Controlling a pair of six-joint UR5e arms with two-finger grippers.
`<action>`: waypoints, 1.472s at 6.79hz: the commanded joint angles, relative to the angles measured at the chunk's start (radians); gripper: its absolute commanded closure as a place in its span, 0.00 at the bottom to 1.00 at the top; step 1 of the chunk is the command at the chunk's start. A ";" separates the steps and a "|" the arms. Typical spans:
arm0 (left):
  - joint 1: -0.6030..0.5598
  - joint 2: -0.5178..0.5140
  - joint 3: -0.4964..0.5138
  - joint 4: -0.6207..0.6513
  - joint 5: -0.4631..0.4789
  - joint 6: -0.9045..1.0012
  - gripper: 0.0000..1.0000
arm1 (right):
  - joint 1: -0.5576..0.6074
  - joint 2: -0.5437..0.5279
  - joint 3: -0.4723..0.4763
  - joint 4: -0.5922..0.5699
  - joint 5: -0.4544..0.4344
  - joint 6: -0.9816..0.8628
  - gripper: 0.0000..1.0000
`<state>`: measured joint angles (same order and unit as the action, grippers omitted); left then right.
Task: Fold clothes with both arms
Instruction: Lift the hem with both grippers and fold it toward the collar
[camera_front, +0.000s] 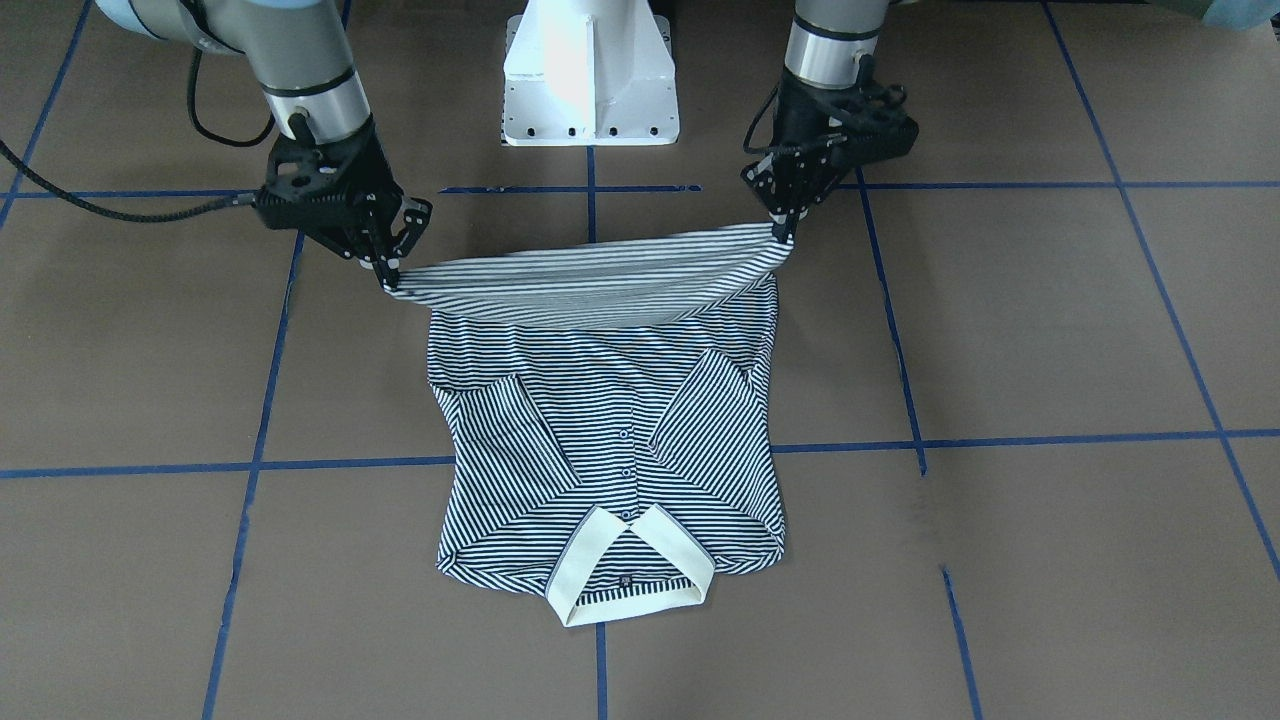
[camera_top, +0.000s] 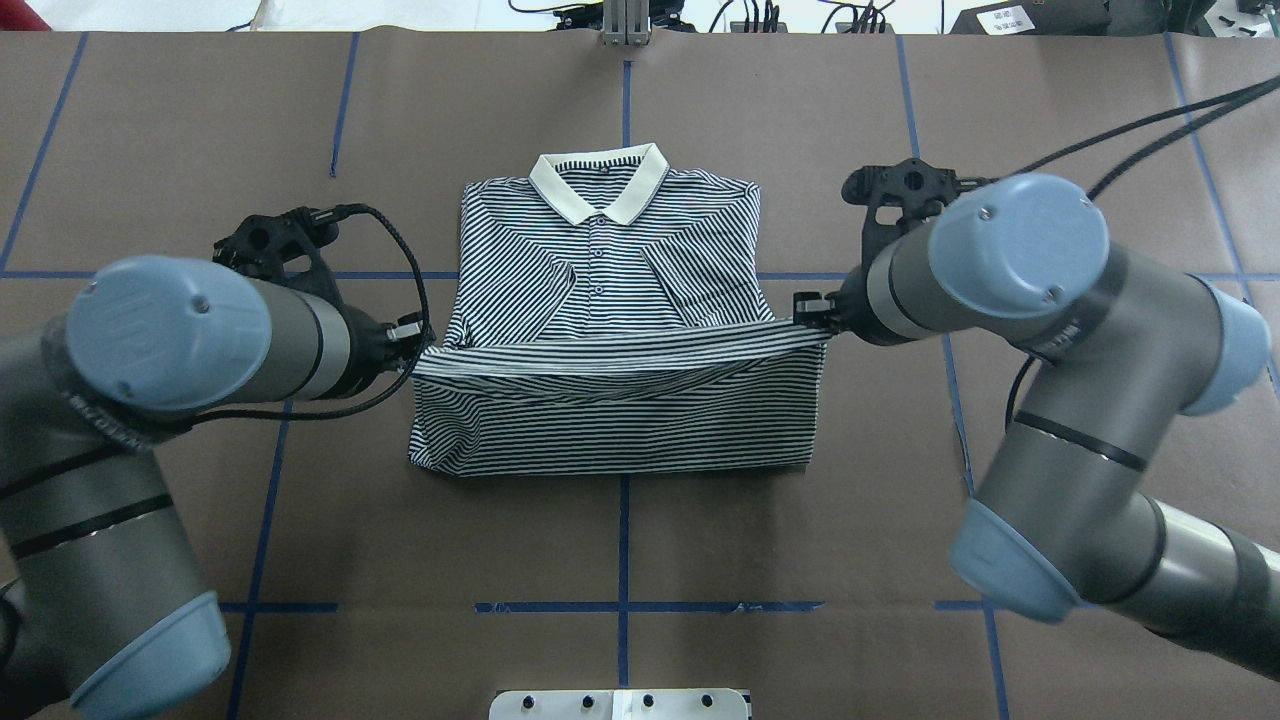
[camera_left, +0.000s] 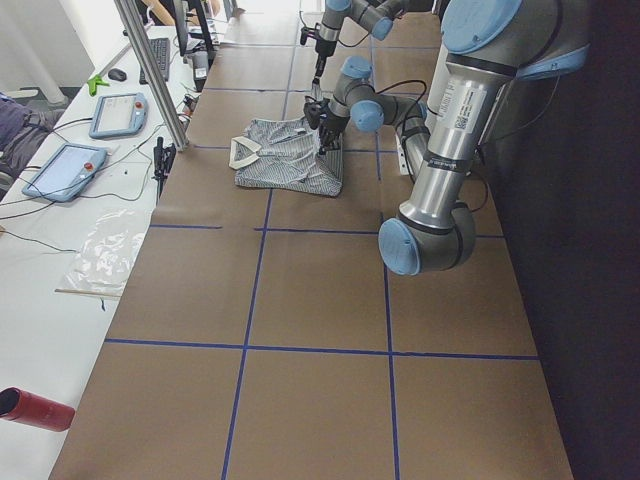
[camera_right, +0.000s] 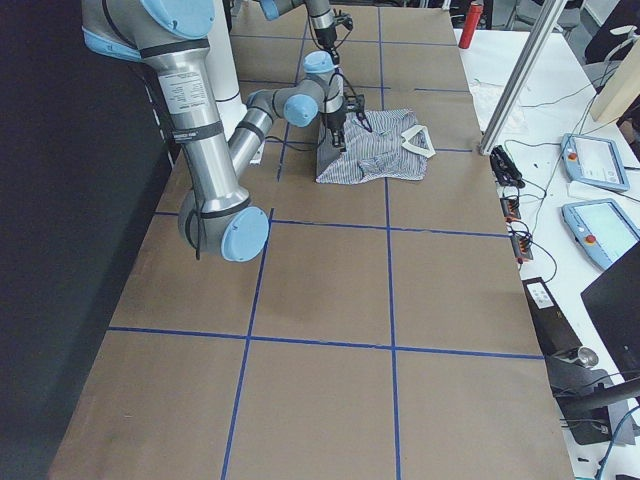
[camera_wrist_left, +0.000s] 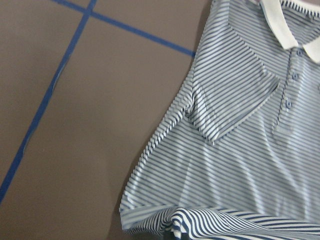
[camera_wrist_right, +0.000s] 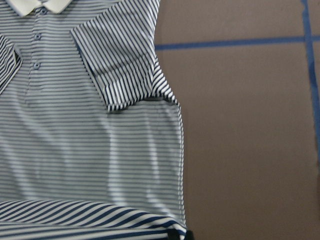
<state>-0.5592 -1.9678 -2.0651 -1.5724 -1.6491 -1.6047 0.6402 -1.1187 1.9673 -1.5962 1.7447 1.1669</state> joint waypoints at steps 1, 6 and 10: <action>-0.106 -0.025 0.243 -0.308 -0.021 0.003 1.00 | 0.071 0.120 -0.286 0.211 -0.002 -0.019 1.00; -0.215 -0.187 0.691 -0.654 -0.023 0.003 1.00 | 0.142 0.321 -0.780 0.542 -0.010 -0.026 1.00; -0.231 -0.194 0.744 -0.704 -0.023 0.037 1.00 | 0.170 0.336 -0.815 0.541 -0.010 -0.024 1.00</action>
<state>-0.7892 -2.1568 -1.3237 -2.2741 -1.6717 -1.5703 0.8077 -0.7858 1.1569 -1.0545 1.7350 1.1423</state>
